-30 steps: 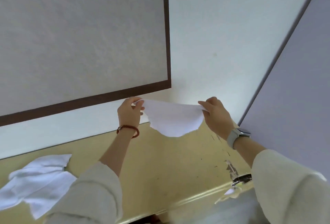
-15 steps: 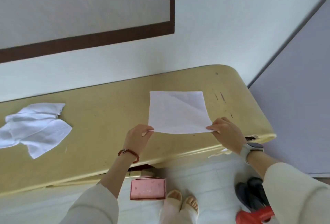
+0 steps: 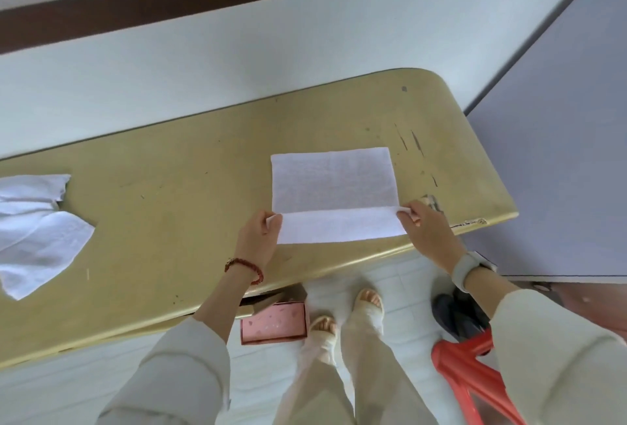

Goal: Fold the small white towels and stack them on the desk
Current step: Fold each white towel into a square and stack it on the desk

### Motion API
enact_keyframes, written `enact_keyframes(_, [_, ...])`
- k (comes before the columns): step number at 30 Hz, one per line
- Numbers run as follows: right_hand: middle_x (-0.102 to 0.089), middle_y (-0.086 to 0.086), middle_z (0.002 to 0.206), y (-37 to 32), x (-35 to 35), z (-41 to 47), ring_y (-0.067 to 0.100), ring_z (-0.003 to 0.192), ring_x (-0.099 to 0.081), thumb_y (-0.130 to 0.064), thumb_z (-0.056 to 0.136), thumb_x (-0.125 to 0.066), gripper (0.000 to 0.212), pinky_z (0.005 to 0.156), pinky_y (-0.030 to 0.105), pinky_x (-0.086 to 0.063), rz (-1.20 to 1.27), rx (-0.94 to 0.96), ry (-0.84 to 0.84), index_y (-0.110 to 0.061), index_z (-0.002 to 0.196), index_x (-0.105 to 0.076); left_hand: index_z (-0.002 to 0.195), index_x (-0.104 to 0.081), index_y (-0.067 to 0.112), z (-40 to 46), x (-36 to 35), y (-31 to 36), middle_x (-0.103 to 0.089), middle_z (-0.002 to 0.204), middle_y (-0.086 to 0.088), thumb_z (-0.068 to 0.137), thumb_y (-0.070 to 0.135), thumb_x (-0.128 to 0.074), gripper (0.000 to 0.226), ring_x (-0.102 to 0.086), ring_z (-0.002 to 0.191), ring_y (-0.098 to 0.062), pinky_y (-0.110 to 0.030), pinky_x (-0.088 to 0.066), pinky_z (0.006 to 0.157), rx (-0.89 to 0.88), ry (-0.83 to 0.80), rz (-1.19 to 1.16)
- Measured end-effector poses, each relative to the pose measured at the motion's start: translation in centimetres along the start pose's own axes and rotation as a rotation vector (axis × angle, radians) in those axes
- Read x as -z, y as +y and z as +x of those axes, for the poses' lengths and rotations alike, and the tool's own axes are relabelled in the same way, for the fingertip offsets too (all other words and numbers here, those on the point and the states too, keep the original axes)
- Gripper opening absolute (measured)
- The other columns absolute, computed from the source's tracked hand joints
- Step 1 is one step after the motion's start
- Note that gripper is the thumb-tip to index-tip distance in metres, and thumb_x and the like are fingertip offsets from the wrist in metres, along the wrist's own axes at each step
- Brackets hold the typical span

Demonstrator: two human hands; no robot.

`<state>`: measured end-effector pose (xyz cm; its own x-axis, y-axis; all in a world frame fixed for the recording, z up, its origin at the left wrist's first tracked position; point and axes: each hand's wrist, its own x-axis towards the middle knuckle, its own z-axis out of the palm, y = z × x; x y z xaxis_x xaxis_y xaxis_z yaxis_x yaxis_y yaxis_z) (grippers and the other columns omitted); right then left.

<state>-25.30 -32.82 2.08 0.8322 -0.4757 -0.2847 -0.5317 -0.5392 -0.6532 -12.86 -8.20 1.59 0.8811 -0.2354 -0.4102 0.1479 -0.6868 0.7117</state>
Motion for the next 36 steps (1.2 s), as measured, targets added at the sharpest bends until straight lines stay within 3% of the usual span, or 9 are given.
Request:
enact_keyframes(4, [-0.037, -0.001, 0.058, -0.7, 0.4, 3.2, 0.014, 0.052, -0.033, -0.012, 0.097, -0.038, 0.026, 0.045, 0.015, -0.032, 0.13, -0.107, -0.044, -0.016, 0.071, -0.042, 0.089, -0.049, 0.009, 0.7, -1.2, 0.7, -0.042, 0.062, 0.004, 0.095, 0.02, -0.042, 0.015, -0.039, 0.056, -0.01, -0.023, -0.032, 0.052, 0.047, -0.012, 0.051])
enact_keyframes(8, [-0.035, 0.001, 0.061, 0.4, 1.8, 6.6, 0.017, 0.057, -0.032, -0.016, 0.098, -0.034, 0.028, 0.049, 0.026, -0.023, 0.006, -0.157, -0.204, -0.011, 0.07, -0.035, 0.083, -0.047, 0.011, -0.1, -3.2, 0.8, -0.04, 0.058, 0.003, 0.095, 0.018, -0.044, 0.014, -0.039, 0.055, -0.015, -0.026, -0.032, 0.053, 0.099, -0.049, 0.086])
enact_keyframes(12, [-0.036, 0.0, 0.057, 1.0, 3.0, 8.0, 0.014, 0.049, -0.029, -0.019, 0.099, -0.031, 0.03, 0.047, 0.026, -0.022, -0.131, -0.074, -0.301, -0.017, 0.069, -0.033, 0.083, -0.05, 0.014, -0.2, -4.3, 1.2, -0.041, 0.059, 0.004, 0.093, 0.017, -0.048, 0.011, -0.041, 0.057, -0.013, -0.025, -0.035, 0.057, 0.112, 0.045, 0.046])
enact_keyframes(17, [-0.038, 0.001, 0.052, -0.6, 2.7, 9.9, 0.017, 0.044, -0.033, -0.024, 0.1, -0.023, 0.021, 0.044, 0.027, -0.023, -0.194, 0.055, -0.18, -0.012, 0.098, -0.04, 0.088, -0.052, 0.013, 1.7, -3.8, 3.1, -0.048, 0.066, 0.005, 0.094, 0.018, -0.048, 0.008, -0.04, 0.059, -0.007, -0.017, -0.032, 0.053, 0.097, 0.178, -0.072])
enact_keyframes(28, [-0.035, -0.002, 0.051, -1.4, -0.7, 14.4, 0.013, 0.044, -0.03, -0.017, 0.096, -0.035, 0.021, 0.044, 0.026, -0.021, -0.124, 0.019, 0.051, -0.008, 0.08, -0.043, 0.083, -0.056, 0.011, 7.7, -3.8, 2.6, -0.044, 0.061, 0.004, 0.089, 0.023, -0.054, 0.013, -0.04, 0.057, -0.011, -0.022, -0.034, 0.055, 0.224, 0.323, -0.132])
enact_keyframes(36, [-0.051, 0.007, 0.061, -0.9, -1.5, 14.7, 0.022, 0.052, -0.043, -0.012, 0.092, -0.043, 0.011, 0.05, 0.032, -0.036, -0.139, 0.024, 0.119, -0.005, 0.092, -0.051, 0.08, -0.056, 0.014, 8.4, -4.1, 2.3, -0.045, 0.059, 0.007, 0.087, 0.025, -0.058, 0.013, -0.042, 0.055, -0.008, -0.021, -0.033, 0.052, 0.255, 0.365, -0.082])
